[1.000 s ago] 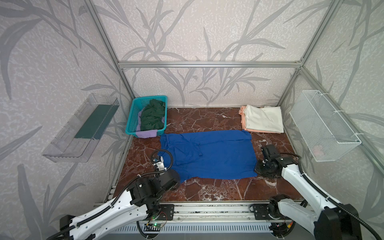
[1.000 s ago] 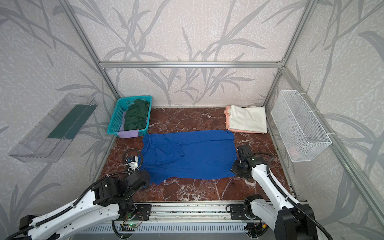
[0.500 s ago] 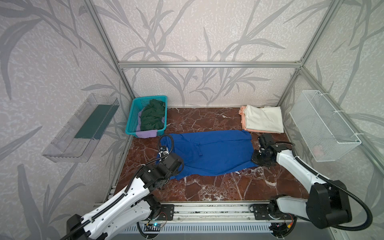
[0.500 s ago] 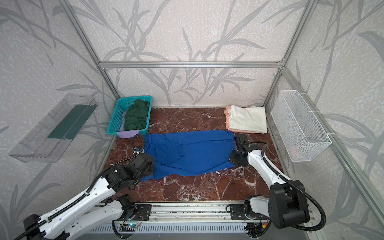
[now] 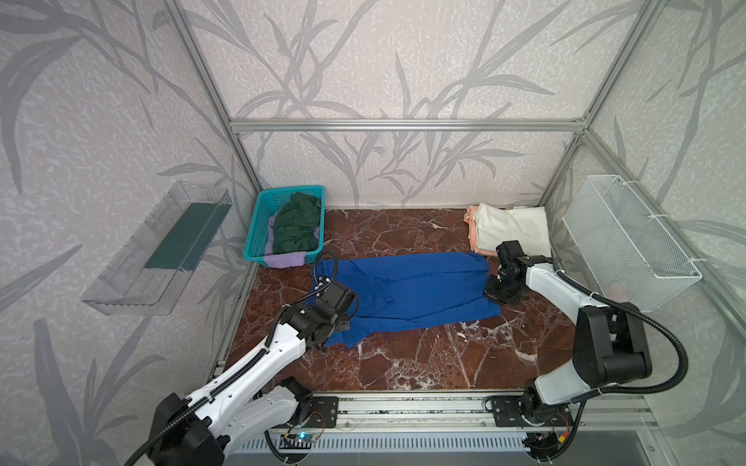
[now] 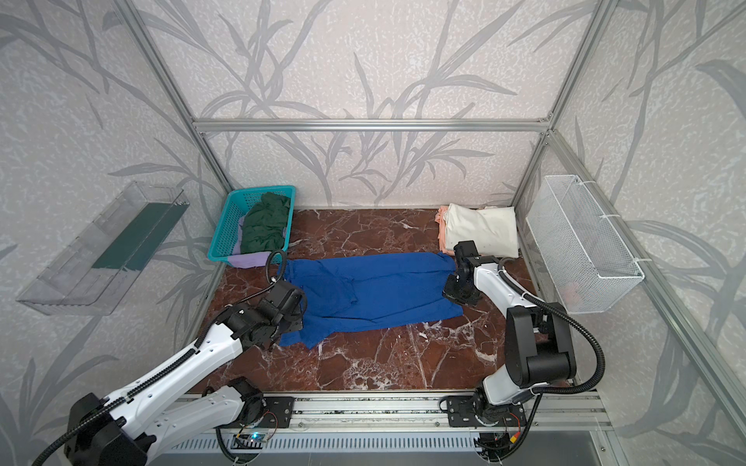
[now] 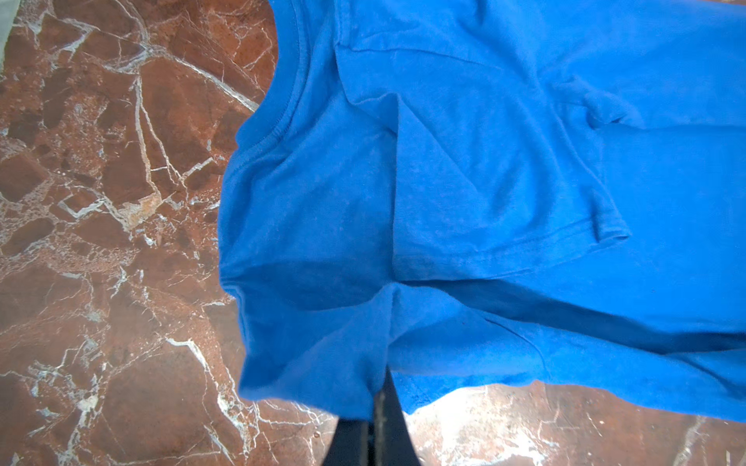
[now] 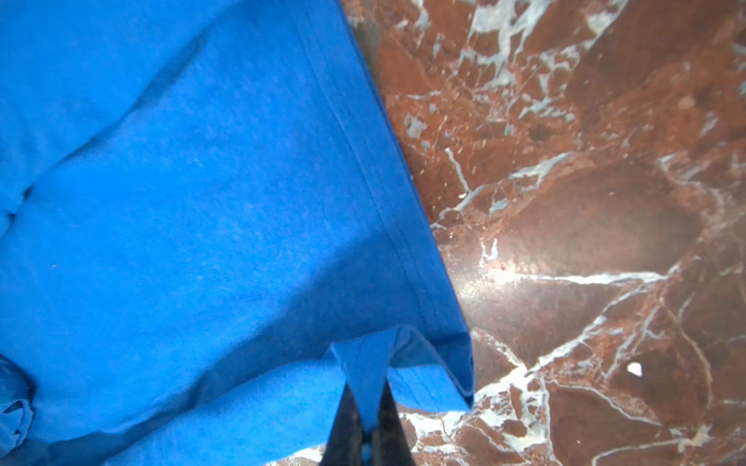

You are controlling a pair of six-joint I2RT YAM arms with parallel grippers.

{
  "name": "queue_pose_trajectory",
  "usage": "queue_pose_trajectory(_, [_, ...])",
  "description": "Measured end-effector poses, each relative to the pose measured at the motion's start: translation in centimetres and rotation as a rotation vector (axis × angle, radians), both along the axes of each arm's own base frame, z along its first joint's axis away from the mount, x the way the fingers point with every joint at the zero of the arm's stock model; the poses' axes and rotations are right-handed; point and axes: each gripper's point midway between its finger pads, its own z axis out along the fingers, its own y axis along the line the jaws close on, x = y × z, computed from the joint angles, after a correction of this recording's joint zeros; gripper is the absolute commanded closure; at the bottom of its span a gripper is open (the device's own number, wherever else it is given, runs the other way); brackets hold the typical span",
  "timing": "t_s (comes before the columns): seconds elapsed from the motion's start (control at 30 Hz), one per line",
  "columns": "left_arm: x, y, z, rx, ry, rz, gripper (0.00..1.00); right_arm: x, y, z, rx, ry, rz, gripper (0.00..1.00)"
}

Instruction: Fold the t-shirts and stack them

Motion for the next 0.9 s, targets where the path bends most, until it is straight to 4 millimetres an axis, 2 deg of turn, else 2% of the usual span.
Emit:
queue_pose_trajectory(0.5, [3.1, 0.4, -0.2, -0.033, -0.012, 0.034, 1.0, 0.8, -0.1, -0.7, -0.003, 0.022, 0.004, 0.99])
queue_pose_trajectory(0.53, [3.4, 0.3, -0.2, -0.036, -0.018, 0.034, 1.0, 0.8, -0.1, -0.8, -0.004, 0.025, 0.005, 0.97])
queue_pose_trajectory(0.7, [4.7, 0.2, -0.2, -0.056, -0.048, 0.046, 1.0, 1.3, -0.1, -1.2, -0.004, 0.036, 0.006, 0.66])
queue_pose_trajectory(0.77, [5.2, 0.3, -0.5, -0.055, -0.047, 0.056, 1.0, 1.6, -0.1, -1.3, -0.004, 0.037, 0.007, 0.63])
queue_pose_trajectory(0.8, [5.5, 0.4, -0.7, -0.054, -0.047, 0.062, 1.0, 1.7, -0.2, -1.4, -0.004, 0.038, 0.006, 0.59])
queue_pose_trajectory(0.9, [6.3, 0.6, -1.1, -0.062, -0.051, 0.082, 0.99, 1.7, -0.2, -1.6, -0.002, 0.044, 0.004, 0.57])
